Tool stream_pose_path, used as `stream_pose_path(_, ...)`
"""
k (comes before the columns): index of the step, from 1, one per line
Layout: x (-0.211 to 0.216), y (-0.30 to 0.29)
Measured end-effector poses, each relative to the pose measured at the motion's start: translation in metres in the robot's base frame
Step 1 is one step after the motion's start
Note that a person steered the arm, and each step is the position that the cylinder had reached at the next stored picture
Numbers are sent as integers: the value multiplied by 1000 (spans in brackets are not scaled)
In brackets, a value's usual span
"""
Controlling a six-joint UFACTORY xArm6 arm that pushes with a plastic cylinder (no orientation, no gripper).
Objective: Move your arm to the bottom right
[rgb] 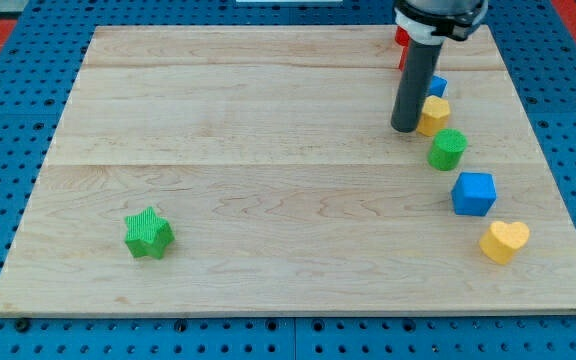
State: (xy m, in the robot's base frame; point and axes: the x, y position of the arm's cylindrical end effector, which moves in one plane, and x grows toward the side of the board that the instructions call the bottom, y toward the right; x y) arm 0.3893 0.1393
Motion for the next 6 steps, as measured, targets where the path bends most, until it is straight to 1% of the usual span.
stream_pose_path(1,0,-3)
stream_pose_path(2,46,-38)
stream_pose_path(3,138,-55)
stream_pose_path(4,217,-50)
stream_pose_path(5,229,-9)
stream_pose_path(6,228,90)
